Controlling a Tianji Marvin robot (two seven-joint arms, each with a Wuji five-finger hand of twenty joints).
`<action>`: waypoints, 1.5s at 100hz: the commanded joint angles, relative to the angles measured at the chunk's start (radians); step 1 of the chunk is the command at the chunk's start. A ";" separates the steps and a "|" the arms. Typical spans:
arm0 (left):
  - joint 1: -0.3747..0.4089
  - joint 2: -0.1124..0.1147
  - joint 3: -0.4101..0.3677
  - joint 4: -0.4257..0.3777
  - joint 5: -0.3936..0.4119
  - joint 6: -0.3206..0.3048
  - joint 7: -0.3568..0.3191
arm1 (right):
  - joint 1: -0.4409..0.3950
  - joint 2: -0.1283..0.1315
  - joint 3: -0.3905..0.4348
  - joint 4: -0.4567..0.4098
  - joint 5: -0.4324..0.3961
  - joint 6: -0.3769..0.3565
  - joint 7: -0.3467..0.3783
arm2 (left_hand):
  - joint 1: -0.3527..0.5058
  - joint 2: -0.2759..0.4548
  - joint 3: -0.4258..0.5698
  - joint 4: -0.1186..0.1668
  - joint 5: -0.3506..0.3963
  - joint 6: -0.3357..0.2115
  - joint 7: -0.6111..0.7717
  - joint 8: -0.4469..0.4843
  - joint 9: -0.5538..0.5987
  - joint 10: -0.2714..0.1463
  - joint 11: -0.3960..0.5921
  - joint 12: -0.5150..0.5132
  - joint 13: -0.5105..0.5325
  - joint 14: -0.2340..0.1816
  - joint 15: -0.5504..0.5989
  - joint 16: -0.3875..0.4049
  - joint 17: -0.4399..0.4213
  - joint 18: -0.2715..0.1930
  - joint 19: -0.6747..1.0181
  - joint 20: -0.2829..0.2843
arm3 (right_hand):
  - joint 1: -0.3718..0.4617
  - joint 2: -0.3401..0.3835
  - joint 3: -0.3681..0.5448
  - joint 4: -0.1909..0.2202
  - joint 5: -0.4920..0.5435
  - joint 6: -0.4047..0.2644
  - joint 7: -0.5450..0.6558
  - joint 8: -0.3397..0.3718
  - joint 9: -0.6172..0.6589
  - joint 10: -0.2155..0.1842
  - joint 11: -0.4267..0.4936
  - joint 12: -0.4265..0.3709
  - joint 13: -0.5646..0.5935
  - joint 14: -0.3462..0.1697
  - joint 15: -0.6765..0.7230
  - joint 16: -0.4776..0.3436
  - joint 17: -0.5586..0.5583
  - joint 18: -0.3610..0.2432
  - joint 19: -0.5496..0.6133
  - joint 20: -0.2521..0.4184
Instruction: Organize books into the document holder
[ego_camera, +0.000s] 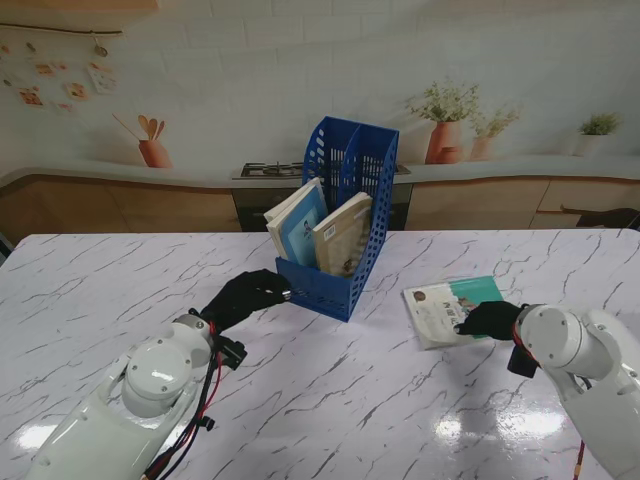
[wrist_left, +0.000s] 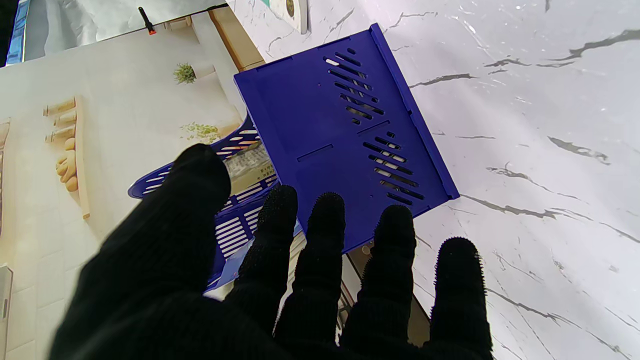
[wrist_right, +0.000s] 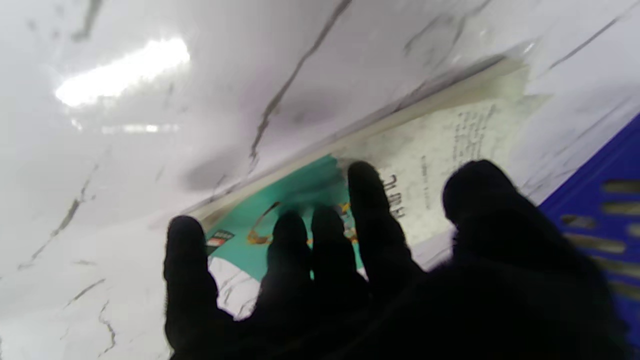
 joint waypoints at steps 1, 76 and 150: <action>0.008 -0.005 -0.004 0.001 -0.006 -0.026 -0.006 | -0.067 -0.003 -0.038 -0.027 0.013 0.036 0.078 | 0.016 0.031 -0.022 0.029 0.001 -0.029 0.004 0.009 -0.012 -0.008 0.008 0.001 0.010 -0.031 0.028 0.015 -0.017 -0.010 0.013 0.008 | 0.025 0.041 -0.066 0.051 0.018 0.051 0.002 -0.005 0.114 0.070 0.177 0.080 0.076 0.048 0.103 0.039 -0.006 -0.419 0.013 -0.008; -0.003 -0.003 -0.002 0.012 0.008 -0.012 -0.014 | -0.209 -0.079 0.078 -0.245 0.079 -0.006 -0.272 | 0.020 0.036 -0.033 0.032 0.001 -0.034 0.006 0.009 -0.011 -0.010 0.009 0.000 0.010 -0.030 0.028 0.015 -0.019 -0.011 0.010 0.006 | 0.069 0.023 -0.190 0.062 0.145 -0.079 0.122 0.048 0.304 -0.005 0.231 0.152 0.236 0.043 0.198 0.112 0.058 -0.285 0.093 0.033; -0.011 -0.004 0.004 0.013 -0.002 0.010 -0.022 | 0.019 -0.046 -0.052 0.099 0.077 -0.170 -0.140 | 0.031 0.059 -0.047 0.034 0.007 -0.030 0.011 0.009 -0.016 -0.008 0.008 0.000 0.004 -0.030 0.028 0.015 -0.022 -0.017 0.012 0.006 | 0.017 0.011 -0.079 0.049 0.086 -0.056 0.088 0.026 0.203 -0.015 0.217 0.121 0.126 -0.023 0.160 0.074 0.008 -0.449 -0.011 -0.018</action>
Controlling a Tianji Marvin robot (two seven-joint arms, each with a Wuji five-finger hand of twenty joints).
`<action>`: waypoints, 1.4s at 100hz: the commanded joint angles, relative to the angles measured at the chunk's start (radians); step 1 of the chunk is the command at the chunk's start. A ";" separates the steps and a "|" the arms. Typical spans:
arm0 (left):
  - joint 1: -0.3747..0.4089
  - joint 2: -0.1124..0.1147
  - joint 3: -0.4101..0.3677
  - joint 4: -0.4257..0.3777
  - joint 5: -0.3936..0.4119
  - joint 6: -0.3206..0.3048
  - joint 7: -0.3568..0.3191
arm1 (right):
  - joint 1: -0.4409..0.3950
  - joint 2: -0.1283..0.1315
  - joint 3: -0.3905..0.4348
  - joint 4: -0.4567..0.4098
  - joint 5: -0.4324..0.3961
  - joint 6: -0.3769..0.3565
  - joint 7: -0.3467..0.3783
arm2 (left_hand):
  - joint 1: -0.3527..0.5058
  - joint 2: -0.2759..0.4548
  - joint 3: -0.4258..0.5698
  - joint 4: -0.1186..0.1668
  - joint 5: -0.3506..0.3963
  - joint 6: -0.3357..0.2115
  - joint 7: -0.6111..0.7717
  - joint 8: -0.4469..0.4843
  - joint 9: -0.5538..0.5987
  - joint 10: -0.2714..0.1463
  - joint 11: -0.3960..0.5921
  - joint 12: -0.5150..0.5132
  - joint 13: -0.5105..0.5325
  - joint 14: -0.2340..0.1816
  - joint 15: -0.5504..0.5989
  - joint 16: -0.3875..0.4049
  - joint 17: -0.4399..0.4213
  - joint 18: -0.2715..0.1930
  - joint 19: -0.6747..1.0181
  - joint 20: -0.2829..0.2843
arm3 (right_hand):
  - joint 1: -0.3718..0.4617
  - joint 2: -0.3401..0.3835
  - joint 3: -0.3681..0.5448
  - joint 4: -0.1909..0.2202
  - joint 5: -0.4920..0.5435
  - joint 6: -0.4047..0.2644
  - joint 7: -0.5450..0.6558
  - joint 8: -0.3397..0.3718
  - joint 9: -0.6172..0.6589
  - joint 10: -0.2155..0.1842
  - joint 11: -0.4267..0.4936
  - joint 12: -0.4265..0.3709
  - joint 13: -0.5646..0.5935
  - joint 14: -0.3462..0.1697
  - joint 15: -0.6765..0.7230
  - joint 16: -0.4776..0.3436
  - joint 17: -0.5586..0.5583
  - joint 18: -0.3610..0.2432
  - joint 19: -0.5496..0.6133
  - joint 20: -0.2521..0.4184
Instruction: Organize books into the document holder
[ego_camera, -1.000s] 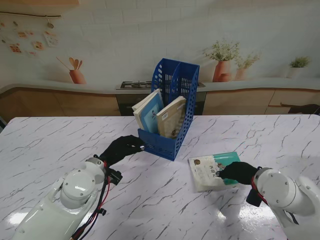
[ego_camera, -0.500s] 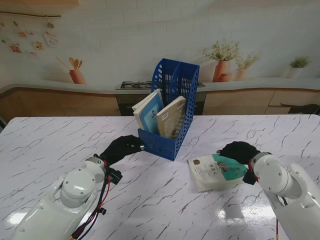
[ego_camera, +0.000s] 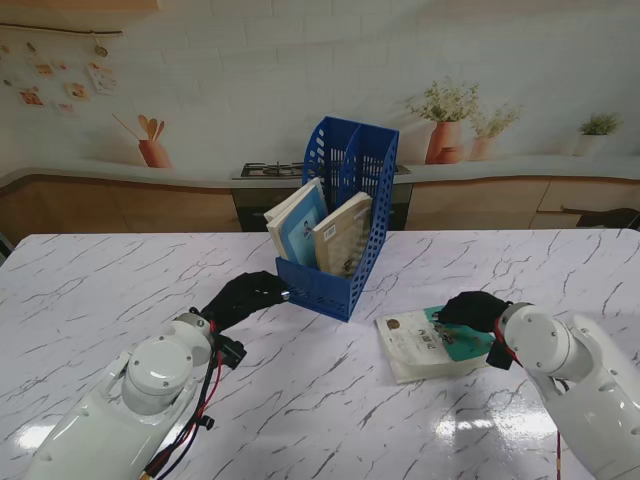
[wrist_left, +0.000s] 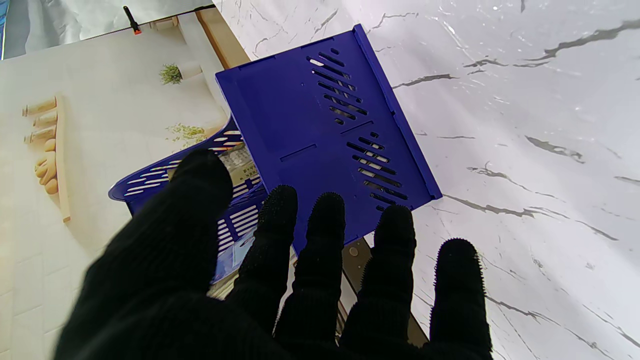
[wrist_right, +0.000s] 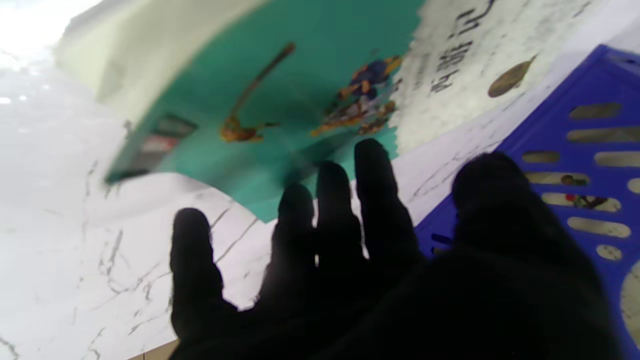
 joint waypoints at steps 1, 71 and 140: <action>0.005 -0.005 -0.001 -0.003 -0.004 -0.024 -0.010 | -0.019 0.003 -0.011 0.000 -0.008 -0.005 0.050 | 0.021 0.034 -0.032 0.025 0.007 -0.030 0.010 0.009 -0.015 -0.007 0.008 0.000 0.005 -0.031 0.027 0.015 -0.013 -0.015 0.012 0.006 | -0.020 0.013 0.017 0.033 -0.009 -0.010 -0.016 0.001 0.003 0.010 0.018 -0.017 0.004 -0.009 0.016 0.008 -0.019 -0.445 -0.008 -0.016; 0.028 0.000 0.001 -0.016 -0.007 -0.056 -0.020 | -0.239 0.062 0.038 -0.335 -0.033 0.089 0.362 | 0.035 0.050 -0.060 0.028 0.017 -0.015 0.008 0.006 0.013 0.005 0.030 0.009 0.043 -0.015 0.078 0.036 0.058 -0.054 0.127 0.063 | 0.004 0.107 -0.117 0.041 0.251 0.041 0.104 -0.014 0.355 0.147 0.071 -0.027 0.407 0.217 0.121 0.037 0.287 -0.181 0.303 0.161; 0.099 0.048 0.087 -0.059 0.043 -0.108 -0.162 | -0.248 0.020 0.072 -0.294 -0.015 0.085 0.155 | 0.134 0.052 -0.151 0.008 0.223 -0.032 0.277 -0.054 0.373 0.009 0.186 0.020 0.431 0.030 0.454 0.064 0.513 -0.062 0.606 0.298 | 0.030 0.101 -0.163 0.048 0.122 -0.012 0.072 -0.005 0.240 0.080 0.062 0.013 0.320 0.165 0.132 0.097 0.230 -0.146 0.272 0.168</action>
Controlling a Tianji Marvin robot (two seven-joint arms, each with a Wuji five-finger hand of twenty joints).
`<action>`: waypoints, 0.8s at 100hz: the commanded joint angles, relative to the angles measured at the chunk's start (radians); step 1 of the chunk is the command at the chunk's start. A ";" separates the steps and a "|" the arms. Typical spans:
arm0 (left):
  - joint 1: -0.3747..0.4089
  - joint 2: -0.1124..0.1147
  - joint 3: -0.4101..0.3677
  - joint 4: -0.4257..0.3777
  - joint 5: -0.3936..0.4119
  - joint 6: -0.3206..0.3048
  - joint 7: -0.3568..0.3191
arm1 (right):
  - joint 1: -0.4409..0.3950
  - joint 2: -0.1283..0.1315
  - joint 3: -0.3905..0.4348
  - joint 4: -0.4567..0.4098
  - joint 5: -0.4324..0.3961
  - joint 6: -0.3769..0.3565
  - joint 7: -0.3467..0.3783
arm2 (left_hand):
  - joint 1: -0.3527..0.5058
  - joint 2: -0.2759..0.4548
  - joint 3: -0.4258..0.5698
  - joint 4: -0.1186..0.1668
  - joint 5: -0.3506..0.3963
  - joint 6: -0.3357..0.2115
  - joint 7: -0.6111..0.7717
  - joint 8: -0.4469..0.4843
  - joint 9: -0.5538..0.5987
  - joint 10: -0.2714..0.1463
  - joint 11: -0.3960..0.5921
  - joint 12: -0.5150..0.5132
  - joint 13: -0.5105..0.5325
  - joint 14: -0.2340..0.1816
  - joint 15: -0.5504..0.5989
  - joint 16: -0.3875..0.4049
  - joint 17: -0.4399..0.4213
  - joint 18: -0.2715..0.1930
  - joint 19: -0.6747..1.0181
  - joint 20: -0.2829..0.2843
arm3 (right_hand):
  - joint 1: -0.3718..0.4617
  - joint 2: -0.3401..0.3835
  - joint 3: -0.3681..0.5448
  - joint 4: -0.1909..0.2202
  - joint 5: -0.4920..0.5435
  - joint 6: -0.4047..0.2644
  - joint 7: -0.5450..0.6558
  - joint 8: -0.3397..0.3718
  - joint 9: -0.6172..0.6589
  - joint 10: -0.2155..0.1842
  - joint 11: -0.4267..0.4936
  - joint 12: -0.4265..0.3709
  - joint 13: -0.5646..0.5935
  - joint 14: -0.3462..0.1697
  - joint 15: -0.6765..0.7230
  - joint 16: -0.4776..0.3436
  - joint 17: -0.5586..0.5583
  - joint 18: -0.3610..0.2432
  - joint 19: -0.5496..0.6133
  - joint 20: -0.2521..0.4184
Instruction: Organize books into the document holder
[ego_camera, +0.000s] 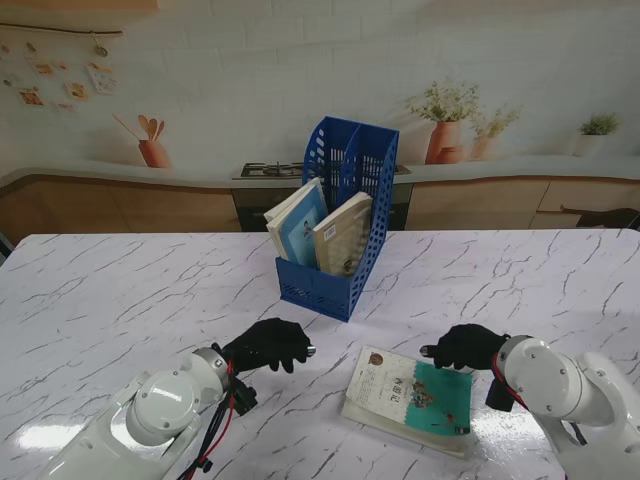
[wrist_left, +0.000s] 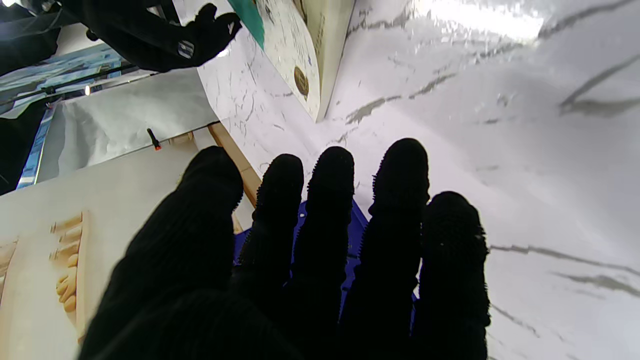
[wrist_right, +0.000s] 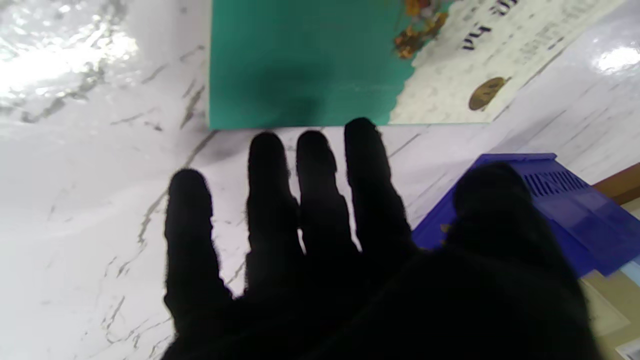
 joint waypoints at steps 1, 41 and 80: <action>0.013 0.000 0.014 -0.002 -0.031 -0.026 -0.015 | 0.001 0.003 -0.014 0.022 0.005 -0.002 0.030 | 0.024 0.029 -0.033 0.008 0.025 -0.032 0.019 -0.017 0.030 0.001 0.021 0.001 0.033 0.018 0.035 -0.001 0.017 -0.025 0.079 0.021 | 0.016 0.027 -0.023 0.048 -0.012 -0.016 -0.010 0.005 -0.006 0.000 0.007 0.012 0.004 0.006 -0.003 0.018 -0.006 -0.145 -0.004 0.002; -0.043 0.017 0.068 0.047 -0.095 -0.058 -0.120 | -0.019 0.008 -0.018 0.009 0.025 -0.017 0.058 | -0.010 0.088 0.023 0.018 0.120 0.050 0.009 -0.047 0.128 0.061 0.044 -0.064 0.233 0.006 0.213 -0.031 0.315 -0.091 0.338 -0.068 | 0.021 0.028 -0.036 0.049 0.045 -0.032 0.023 0.028 0.077 -0.007 0.051 0.056 0.094 0.017 0.069 0.077 0.051 -0.123 0.088 0.047; -0.047 0.032 0.077 0.026 -0.128 -0.035 -0.189 | -0.030 0.014 -0.015 -0.017 0.062 -0.039 0.086 | 0.005 0.135 -0.050 0.032 0.057 0.032 -0.029 -0.029 0.084 0.031 0.087 -0.022 0.219 -0.017 0.190 -0.086 0.332 -0.120 0.307 -0.211 | 0.027 0.039 -0.044 0.050 0.143 -0.025 0.078 0.041 0.199 0.012 0.088 0.084 0.205 0.037 0.155 0.122 0.157 -0.106 0.192 0.109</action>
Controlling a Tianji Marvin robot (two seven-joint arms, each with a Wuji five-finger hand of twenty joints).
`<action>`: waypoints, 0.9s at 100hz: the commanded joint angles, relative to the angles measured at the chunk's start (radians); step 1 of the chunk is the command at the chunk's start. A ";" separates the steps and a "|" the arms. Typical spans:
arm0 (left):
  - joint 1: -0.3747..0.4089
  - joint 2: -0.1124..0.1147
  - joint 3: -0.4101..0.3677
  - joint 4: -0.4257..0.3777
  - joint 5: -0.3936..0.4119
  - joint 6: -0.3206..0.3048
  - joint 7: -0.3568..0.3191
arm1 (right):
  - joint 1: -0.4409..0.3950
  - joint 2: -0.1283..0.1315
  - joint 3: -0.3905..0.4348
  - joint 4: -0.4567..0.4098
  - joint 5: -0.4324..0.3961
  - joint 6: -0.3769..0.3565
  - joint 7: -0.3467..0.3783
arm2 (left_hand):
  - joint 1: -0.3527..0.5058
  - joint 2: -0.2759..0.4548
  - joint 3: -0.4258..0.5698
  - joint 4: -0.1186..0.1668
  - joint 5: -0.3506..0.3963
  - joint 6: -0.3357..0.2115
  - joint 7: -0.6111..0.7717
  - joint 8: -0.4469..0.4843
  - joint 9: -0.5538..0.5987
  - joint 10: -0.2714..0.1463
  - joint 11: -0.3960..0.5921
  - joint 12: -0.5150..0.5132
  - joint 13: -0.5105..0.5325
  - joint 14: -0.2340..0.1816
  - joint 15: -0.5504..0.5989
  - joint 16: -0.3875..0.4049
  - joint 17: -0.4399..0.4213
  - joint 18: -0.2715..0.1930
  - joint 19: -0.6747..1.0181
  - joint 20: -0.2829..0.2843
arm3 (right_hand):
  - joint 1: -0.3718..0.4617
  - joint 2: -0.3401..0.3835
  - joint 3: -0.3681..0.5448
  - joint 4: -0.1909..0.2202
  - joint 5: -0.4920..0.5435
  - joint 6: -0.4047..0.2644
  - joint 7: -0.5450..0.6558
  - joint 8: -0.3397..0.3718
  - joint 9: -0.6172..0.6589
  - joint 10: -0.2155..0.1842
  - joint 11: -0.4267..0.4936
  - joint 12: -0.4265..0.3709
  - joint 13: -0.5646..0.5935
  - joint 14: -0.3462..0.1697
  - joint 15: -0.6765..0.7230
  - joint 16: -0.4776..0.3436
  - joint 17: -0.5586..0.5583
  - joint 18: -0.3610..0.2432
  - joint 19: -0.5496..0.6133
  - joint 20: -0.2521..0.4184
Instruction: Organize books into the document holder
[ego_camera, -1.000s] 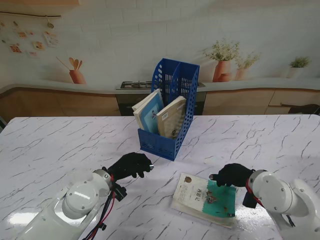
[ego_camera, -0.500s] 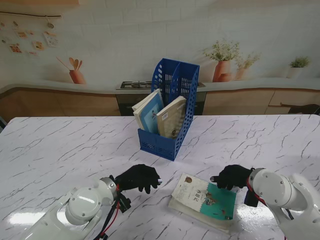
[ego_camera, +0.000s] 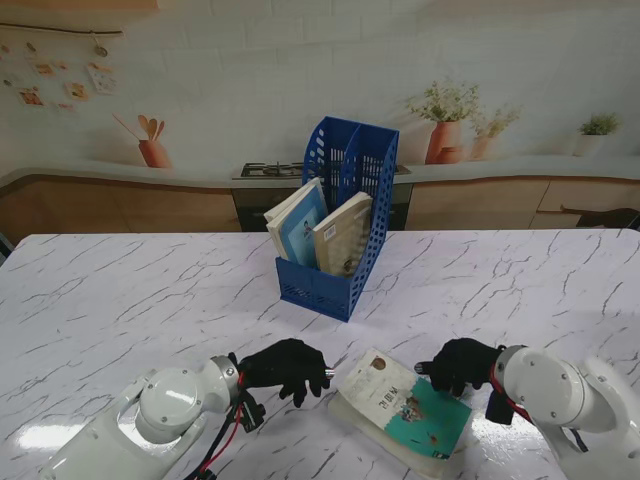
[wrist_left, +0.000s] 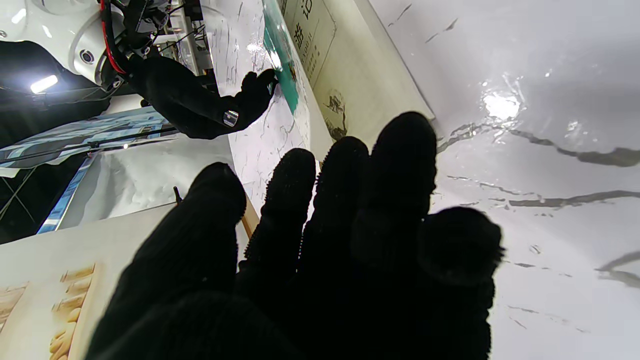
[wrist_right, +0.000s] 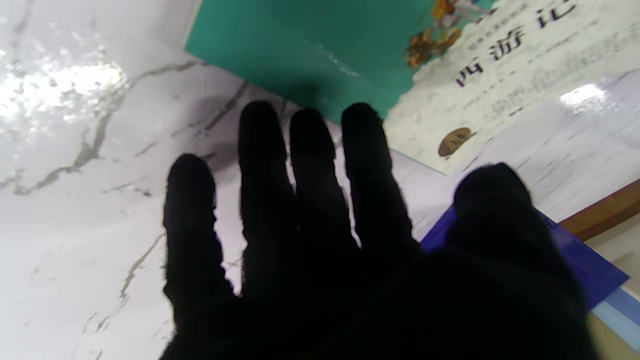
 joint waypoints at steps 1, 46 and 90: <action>0.008 0.004 -0.001 -0.020 0.012 -0.001 -0.022 | -0.007 -0.002 -0.008 -0.007 0.022 -0.010 0.020 | 0.006 0.052 -0.048 0.024 -0.023 -0.030 -0.006 0.009 -0.019 -0.011 0.012 0.020 -0.030 0.048 -0.010 -0.001 -0.021 -0.069 0.054 0.008 | 0.019 0.029 -0.020 0.050 0.037 -0.021 0.023 0.020 0.044 -0.003 0.025 0.012 0.026 0.013 0.022 0.017 0.009 -0.105 0.040 0.019; -0.061 0.024 0.056 0.022 -0.045 0.117 -0.158 | -0.010 -0.010 -0.018 -0.004 0.045 -0.032 -0.021 | 0.153 0.319 -0.308 0.022 -0.047 0.104 -0.181 0.020 -0.082 0.034 -0.108 -0.074 -0.218 0.149 -0.203 -0.093 -0.240 0.094 -0.193 0.123 | 0.024 0.030 -0.027 0.051 0.032 -0.014 0.019 0.009 0.035 -0.002 0.012 0.006 0.016 0.010 0.000 0.001 -0.007 -0.111 0.014 0.013; -0.124 0.046 0.120 0.027 -0.066 0.166 -0.260 | -0.011 -0.012 -0.027 -0.001 0.057 -0.039 -0.034 | 0.071 0.450 -0.330 0.011 -0.547 0.292 -0.634 -0.145 -0.434 0.076 -0.281 -0.175 -0.443 0.114 -0.325 -0.003 -0.374 0.041 -0.126 0.257 | 0.023 0.028 -0.033 0.051 0.047 -0.019 0.028 0.000 0.055 -0.004 0.011 0.000 0.033 0.010 0.003 -0.006 -0.004 -0.109 0.013 0.014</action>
